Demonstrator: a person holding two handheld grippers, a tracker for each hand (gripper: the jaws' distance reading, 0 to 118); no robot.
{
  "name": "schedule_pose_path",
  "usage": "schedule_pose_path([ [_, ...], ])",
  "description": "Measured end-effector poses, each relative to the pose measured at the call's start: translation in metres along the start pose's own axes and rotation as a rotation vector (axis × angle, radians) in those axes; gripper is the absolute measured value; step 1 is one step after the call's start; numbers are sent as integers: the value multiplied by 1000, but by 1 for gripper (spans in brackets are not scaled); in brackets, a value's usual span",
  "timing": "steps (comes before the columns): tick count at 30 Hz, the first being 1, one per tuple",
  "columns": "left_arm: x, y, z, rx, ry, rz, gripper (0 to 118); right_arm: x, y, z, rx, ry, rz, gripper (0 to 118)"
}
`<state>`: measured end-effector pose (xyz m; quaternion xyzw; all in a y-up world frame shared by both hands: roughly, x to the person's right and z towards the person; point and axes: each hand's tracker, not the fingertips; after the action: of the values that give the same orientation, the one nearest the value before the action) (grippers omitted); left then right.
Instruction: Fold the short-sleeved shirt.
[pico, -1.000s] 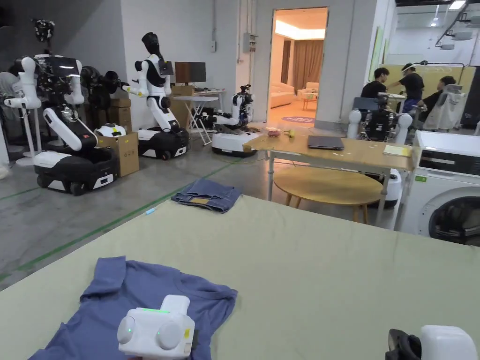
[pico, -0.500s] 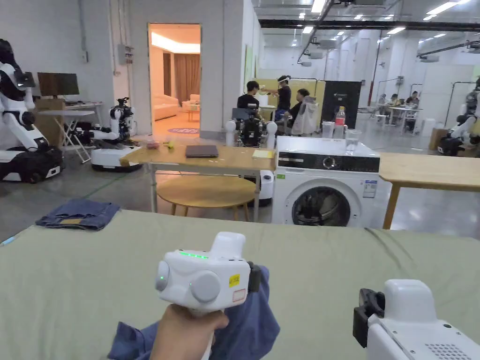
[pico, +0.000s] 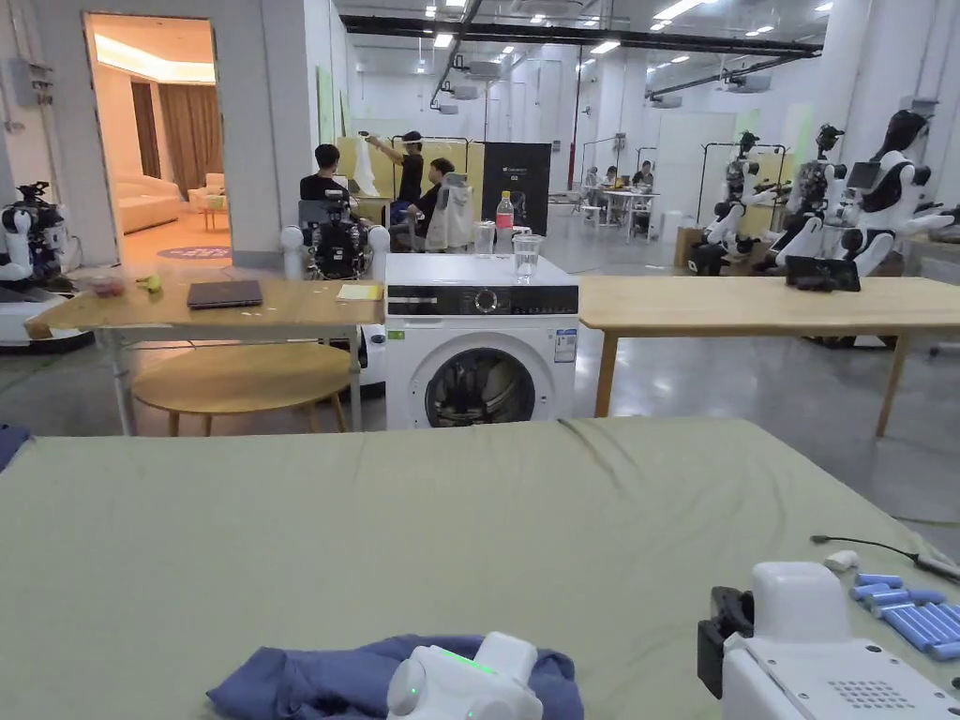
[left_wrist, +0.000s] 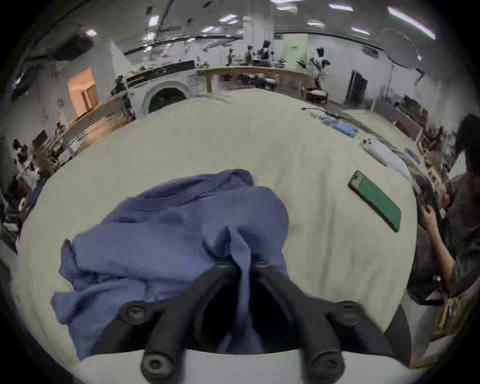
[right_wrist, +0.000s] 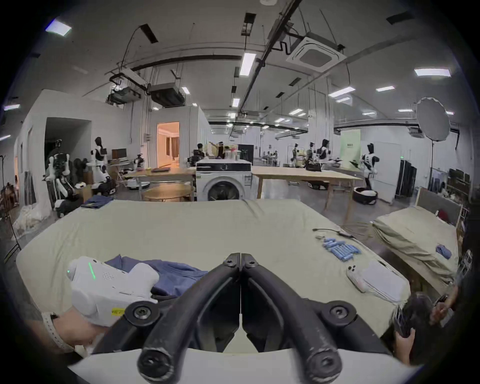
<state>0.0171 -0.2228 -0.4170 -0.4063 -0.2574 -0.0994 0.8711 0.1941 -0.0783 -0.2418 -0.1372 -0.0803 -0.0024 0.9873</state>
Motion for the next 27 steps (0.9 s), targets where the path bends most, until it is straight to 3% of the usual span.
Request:
schedule_pose_path([
  [1, -2, -2, 6, 29, -5, 8, 35, 0, -1, -1, -4, 0, 2, 0],
  [2, -4, -1, 16, 59, -20, 5, 79, 0, -1, -2, -7, 1, 5, 0],
  [3, -6, -2, 29, 101, -9, 5, 102, -2, -1, -4, -11, 3, 5, 0],
  [7, -35, -12, 121, 343, 70, 58, 107, -15, -2, -9, -16, 39, 0, 0],
  [13, -96, -85, 248, 558, 404, 225, 107, -45, -13, -20, -14, 122, -21, 0],
  [14, -107, -100, 259, 534, 462, 250, 106, -52, -16, -23, -19, 131, -21, 0],
  [15, -116, -112, 265, 515, 513, 277, 96, -58, -19, -24, -23, 141, -14, 0],
  [16, -127, -124, 265, 488, 530, 298, 64, -63, -21, -25, -29, 157, -4, 0],
  [17, -135, -132, 269, 464, 515, 307, 6, -68, -23, -25, -33, 168, 2, 0],
  [18, -142, -139, 269, 444, 511, 316, 0, -73, -24, -25, -36, 176, 10, 0],
  [20, -149, -142, 270, 433, 530, 318, 0, -79, -27, -25, -38, 187, 18, 0],
  [21, -161, -144, 267, 373, 467, 347, 0, -80, -28, -26, -40, 190, 18, 0],
  [23, -180, -142, 257, 328, 517, 397, 0, -81, -30, -27, -44, 203, 18, 0],
  [27, -227, -132, 209, 180, 487, 443, 0, -77, -34, -33, -59, 199, 35, 0],
])
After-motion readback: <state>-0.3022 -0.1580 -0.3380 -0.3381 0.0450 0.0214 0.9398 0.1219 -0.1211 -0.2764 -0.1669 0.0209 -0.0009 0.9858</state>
